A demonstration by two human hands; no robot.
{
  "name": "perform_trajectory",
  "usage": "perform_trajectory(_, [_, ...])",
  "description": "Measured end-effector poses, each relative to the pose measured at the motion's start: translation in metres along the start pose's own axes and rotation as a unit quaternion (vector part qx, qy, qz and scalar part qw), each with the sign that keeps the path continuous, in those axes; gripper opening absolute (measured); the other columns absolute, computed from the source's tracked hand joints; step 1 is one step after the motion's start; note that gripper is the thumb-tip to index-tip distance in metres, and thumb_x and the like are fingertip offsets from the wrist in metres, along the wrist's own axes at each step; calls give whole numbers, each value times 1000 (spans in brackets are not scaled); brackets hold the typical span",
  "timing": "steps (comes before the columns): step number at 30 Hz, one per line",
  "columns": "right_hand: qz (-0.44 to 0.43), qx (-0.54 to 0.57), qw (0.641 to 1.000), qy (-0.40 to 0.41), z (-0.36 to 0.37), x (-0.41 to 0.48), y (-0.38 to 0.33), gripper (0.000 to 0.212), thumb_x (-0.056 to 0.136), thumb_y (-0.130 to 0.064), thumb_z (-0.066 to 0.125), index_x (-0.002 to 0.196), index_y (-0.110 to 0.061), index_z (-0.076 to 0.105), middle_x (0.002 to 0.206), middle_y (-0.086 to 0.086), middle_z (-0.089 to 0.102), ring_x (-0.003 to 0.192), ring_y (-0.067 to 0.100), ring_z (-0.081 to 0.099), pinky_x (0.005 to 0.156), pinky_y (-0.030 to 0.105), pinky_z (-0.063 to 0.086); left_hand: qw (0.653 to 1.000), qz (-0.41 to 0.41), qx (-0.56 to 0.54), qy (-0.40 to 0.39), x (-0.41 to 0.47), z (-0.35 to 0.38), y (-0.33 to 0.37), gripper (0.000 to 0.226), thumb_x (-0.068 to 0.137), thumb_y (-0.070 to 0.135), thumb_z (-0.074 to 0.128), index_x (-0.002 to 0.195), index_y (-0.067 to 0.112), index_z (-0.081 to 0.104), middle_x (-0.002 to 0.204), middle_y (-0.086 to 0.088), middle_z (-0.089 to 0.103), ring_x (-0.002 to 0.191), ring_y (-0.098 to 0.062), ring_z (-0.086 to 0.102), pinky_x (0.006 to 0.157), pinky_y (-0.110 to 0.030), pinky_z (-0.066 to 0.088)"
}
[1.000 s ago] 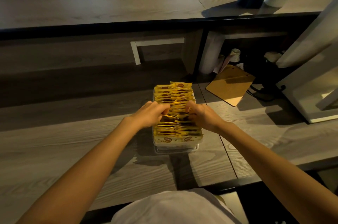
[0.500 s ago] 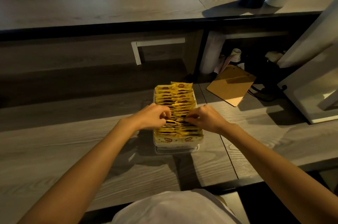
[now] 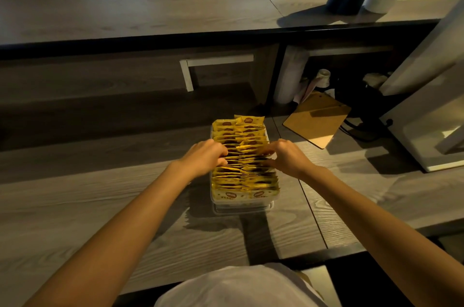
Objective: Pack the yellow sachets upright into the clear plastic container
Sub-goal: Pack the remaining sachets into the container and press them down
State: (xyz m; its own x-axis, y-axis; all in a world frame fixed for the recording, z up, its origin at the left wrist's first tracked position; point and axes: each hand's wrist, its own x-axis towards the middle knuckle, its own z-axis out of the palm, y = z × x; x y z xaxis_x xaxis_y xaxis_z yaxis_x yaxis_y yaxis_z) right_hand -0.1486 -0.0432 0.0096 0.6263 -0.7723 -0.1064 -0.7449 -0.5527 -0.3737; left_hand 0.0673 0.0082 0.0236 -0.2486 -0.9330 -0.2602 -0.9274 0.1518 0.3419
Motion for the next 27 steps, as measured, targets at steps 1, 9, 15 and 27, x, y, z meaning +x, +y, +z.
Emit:
perform_trajectory(1, [8,-5,1000,-10,0,2,0,32,89,-19,60,120,-14,61,121,8,63,113,24,54,85,25,41,1000,3,10,-8,2,1,0,20,93,21,53,107,12,63,104,-5,64,98,-18,61,83,-32,47])
perform_trajectory(9, [39,-18,998,-47,-1,14,-7,33,94,-22,50,126,-14,58,128,13,56,118,29,44,94,34,38,999,-20,-11,-40,13,3,-5,22,96,14,44,105,10,63,107,-10,63,100,-26,59,87,-42,50])
perform_trajectory(15, [43,-23,997,-53,-11,20,-10,32,93,-21,52,123,-14,60,127,12,58,118,29,45,96,36,37,998,-7,-10,-54,17,-8,-2,19,96,13,45,106,15,61,108,-6,59,101,-21,57,89,-35,47])
perform_trajectory(27, [19,76,997,-6,-13,3,-9,26,93,-24,53,109,-9,66,107,10,69,96,22,64,73,21,44,996,-23,-55,59,3,-4,5,21,96,23,47,101,12,63,100,-5,64,90,-17,61,80,-34,49])
